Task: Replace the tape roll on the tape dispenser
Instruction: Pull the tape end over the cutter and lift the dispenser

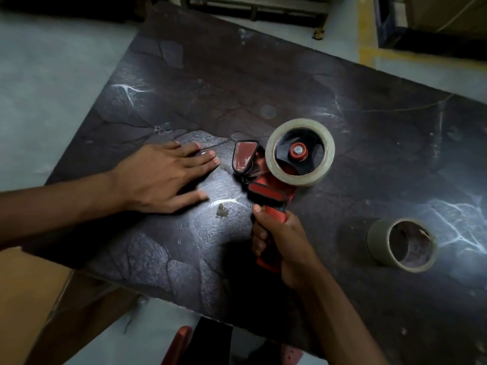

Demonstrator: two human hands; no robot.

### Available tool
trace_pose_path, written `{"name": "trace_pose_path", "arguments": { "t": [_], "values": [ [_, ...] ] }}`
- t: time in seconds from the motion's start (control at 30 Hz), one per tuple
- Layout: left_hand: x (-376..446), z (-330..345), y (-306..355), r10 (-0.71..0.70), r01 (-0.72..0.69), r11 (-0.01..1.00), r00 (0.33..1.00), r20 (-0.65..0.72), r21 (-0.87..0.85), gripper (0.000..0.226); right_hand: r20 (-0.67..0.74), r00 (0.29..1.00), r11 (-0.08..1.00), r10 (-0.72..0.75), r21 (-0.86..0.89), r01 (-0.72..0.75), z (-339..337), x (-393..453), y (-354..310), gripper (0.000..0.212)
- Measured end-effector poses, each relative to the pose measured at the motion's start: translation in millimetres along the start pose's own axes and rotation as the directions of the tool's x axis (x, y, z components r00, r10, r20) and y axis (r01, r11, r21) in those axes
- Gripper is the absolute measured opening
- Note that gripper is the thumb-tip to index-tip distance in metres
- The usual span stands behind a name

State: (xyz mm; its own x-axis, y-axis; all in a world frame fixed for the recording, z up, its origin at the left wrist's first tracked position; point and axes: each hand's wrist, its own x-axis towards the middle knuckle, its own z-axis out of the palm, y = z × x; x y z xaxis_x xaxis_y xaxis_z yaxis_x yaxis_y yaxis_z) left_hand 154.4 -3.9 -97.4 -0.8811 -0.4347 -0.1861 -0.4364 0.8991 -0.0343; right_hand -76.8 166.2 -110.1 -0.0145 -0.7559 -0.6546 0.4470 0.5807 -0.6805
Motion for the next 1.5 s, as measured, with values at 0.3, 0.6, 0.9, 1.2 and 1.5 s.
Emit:
{"name": "trace_pose_path", "arguments": {
  "t": [0.3,0.6,0.9,1.2,1.5],
  "values": [
    [17,-57,18,-0.066,0.033,0.996,0.892,0.448,0.08,0.112,-0.052,0.997,0.988,-0.054,-0.148,0.046,-1,0,1,0.02],
    [12,-74,56,-0.266,0.166,0.961,0.764,0.587,0.219,0.141,-0.074,0.993,0.876,-0.091,-0.481,0.044,-57,-81,39,0.033],
    [19,-55,86,-0.407,0.435,0.9,0.849,0.337,-0.008,0.118,-0.086,0.982,0.846,-0.167,-0.525,0.098,-75,-95,57,0.03],
    [20,-25,107,-0.582,0.62,0.779,0.77,0.259,-0.092,0.113,-0.123,0.972,0.789,-0.198,-0.609,0.084,-66,-98,50,0.033],
    [40,-32,122,-0.595,0.746,0.631,0.642,0.484,-0.214,0.138,-0.151,0.985,0.773,-0.085,-0.634,-0.03,-136,-207,83,0.022]
  ]
}}
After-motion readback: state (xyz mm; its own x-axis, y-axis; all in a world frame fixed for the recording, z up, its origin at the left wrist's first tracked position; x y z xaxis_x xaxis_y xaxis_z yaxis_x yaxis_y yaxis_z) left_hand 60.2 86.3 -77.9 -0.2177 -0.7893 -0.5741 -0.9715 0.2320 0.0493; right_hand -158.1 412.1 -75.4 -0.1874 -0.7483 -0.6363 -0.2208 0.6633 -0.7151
